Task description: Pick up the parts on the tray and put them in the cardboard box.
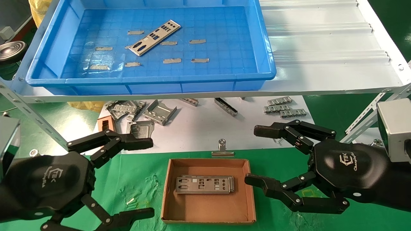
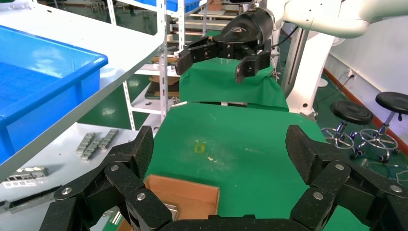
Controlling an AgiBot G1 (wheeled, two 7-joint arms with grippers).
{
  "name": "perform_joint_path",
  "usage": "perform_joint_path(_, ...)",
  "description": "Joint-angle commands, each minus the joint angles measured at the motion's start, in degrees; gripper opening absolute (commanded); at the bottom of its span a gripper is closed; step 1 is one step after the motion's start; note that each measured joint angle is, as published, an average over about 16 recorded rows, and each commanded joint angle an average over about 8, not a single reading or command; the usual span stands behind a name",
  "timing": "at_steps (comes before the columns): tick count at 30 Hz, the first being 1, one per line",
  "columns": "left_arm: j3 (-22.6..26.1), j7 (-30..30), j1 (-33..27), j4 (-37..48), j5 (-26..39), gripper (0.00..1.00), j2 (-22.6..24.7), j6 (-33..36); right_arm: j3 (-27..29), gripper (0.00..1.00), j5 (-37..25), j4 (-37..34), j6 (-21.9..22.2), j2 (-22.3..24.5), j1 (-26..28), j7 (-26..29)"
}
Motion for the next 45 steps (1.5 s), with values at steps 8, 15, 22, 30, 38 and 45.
perform_joint_path(8, 0.00, 0.00, 0.00, 0.00, 0.00, 1.00, 0.00, 0.00, 0.00, 0.00, 0.00, 0.00, 0.00, 0.00, 0.00, 0.00)
perform_joint_path(15, 0.00, 0.00, 0.00, 0.00, 0.00, 1.00, 0.00, 0.00, 0.00, 0.00, 0.00, 0.00, 0.00, 0.00, 0.00, 0.00)
perform_joint_path(22, -0.01, -0.01, 0.01, -0.02, 0.00, 1.00, -0.01, 0.00, 0.00, 0.00, 0.00, 0.00, 0.00, 0.00, 0.00, 0.00)
perform_joint_path(30, 0.31, -1.07, -3.72, 0.36, 1.96, 1.00, 0.50, -1.40, 0.00, 0.00, 0.00, 0.00, 0.00, 0.00, 0.00, 0.00)
perform_joint_path(38, 5.44, -2.90, -23.85, 13.57, 14.65, 1.00, 9.81, -6.22, 0.00, 0.00, 0.00, 0.00, 0.00, 0.00, 0.00, 0.00)
perform_joint_path(45, 11.45, 2.47, -40.54, 37.64, 28.49, 1.00, 22.45, -14.80, 0.00, 0.00, 0.00, 0.00, 0.00, 0.00, 0.00, 0.00)
